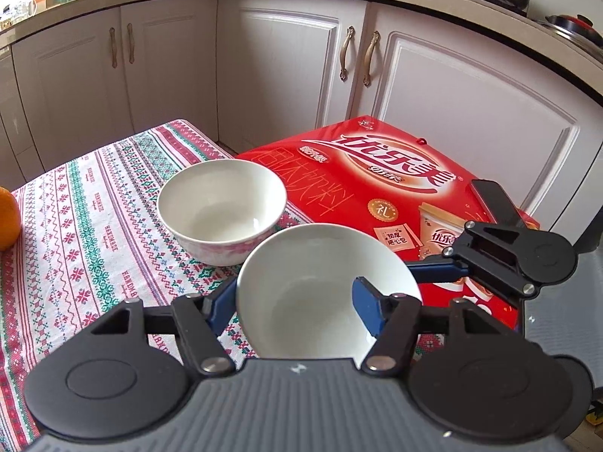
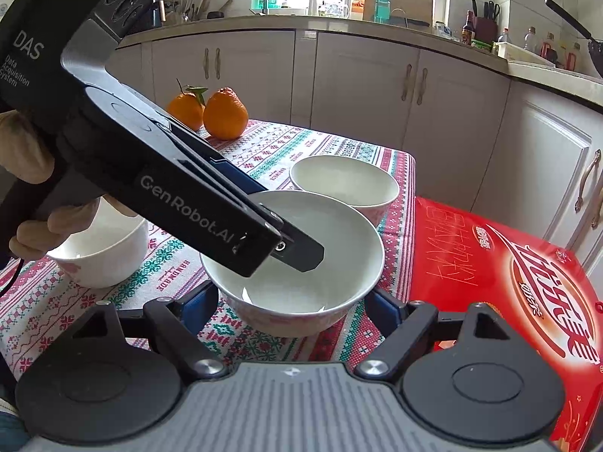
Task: Organize plates and bowls
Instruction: 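Carry the bowl with the left tool and lower it into another white bowl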
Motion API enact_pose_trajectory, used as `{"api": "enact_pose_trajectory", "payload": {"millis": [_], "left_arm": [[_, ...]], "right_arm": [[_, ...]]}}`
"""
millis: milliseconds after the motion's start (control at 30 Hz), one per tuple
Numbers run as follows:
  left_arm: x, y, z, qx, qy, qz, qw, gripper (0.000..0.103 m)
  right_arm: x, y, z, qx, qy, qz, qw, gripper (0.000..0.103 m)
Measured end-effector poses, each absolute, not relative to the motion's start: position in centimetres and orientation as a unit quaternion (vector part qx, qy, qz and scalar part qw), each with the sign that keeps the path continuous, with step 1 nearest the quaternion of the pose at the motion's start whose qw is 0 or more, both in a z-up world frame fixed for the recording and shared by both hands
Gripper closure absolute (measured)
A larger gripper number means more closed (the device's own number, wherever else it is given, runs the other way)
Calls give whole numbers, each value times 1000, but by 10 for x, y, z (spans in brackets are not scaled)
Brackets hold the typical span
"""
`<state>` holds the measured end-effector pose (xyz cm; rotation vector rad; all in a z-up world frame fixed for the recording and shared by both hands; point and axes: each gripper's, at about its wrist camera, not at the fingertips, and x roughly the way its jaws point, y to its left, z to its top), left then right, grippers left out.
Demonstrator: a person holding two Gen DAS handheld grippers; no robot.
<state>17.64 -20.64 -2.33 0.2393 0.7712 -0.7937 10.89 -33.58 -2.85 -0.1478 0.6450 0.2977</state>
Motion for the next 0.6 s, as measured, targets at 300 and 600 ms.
{"api": "enact_pose_trajectory", "payload": {"millis": [300,600], "left_arm": [[152,-178,-3,106,345,-361,860,39],[135,-137,14,87,329,-333,879,39]], "right_arm": [[92,-314,-10,-83,305,165,934,15],[80,-279,8,-96,289,197,932,15]]}}
